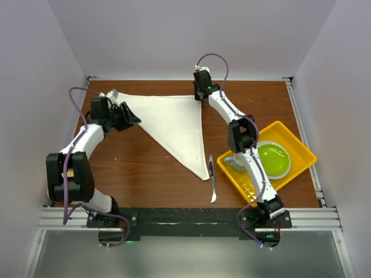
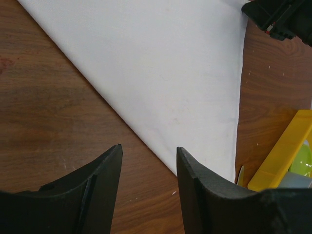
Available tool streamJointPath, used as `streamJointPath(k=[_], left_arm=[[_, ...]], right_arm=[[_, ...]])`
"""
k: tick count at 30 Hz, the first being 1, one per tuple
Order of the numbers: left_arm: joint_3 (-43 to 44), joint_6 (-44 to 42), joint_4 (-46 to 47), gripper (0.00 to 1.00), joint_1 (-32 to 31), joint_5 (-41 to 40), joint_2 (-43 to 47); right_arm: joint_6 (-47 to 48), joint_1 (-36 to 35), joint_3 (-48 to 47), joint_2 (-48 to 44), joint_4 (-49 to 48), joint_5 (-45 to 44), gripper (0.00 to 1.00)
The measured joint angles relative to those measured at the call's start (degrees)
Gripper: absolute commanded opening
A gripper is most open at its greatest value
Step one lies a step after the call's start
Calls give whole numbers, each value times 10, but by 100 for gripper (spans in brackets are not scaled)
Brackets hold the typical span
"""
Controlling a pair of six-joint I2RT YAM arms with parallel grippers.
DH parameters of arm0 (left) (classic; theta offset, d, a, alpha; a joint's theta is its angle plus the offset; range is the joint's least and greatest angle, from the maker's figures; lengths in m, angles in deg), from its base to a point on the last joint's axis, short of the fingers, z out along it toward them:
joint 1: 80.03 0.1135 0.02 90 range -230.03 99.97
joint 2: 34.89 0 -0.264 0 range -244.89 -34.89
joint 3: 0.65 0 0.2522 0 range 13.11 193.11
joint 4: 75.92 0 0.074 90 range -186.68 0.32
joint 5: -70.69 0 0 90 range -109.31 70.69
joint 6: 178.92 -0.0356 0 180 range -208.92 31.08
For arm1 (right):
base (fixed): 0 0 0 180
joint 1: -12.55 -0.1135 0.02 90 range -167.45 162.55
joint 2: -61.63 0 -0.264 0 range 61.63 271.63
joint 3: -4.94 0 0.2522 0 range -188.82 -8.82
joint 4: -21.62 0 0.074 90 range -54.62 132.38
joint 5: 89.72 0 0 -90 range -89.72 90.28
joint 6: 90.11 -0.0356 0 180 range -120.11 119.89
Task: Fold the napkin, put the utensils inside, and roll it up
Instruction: Fold the napkin
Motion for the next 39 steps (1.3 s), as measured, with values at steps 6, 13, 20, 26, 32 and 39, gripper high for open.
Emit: streamJointPath(k=[6, 13, 20, 26, 32, 39], left_arm=[[-4, 1, 6, 53, 7, 1, 0], [-15, 2, 8, 53, 11, 5, 1], [-14, 1, 2, 53, 11, 10, 1], [13, 1, -19, 54, 13, 10, 1], [18, 17, -21, 54, 34, 8, 5], [16, 24, -56, 56, 71, -22, 64]], right_arm=[[4, -2, -19, 9, 11, 0, 3], [16, -6, -33, 16, 18, -5, 0], [16, -7, -31, 11, 12, -2, 0], [-19, -9, 7, -49, 30, 23, 0], [-55, -27, 41, -156, 30, 82, 0], [-100, -78, 93, -239, 31, 148, 0]])
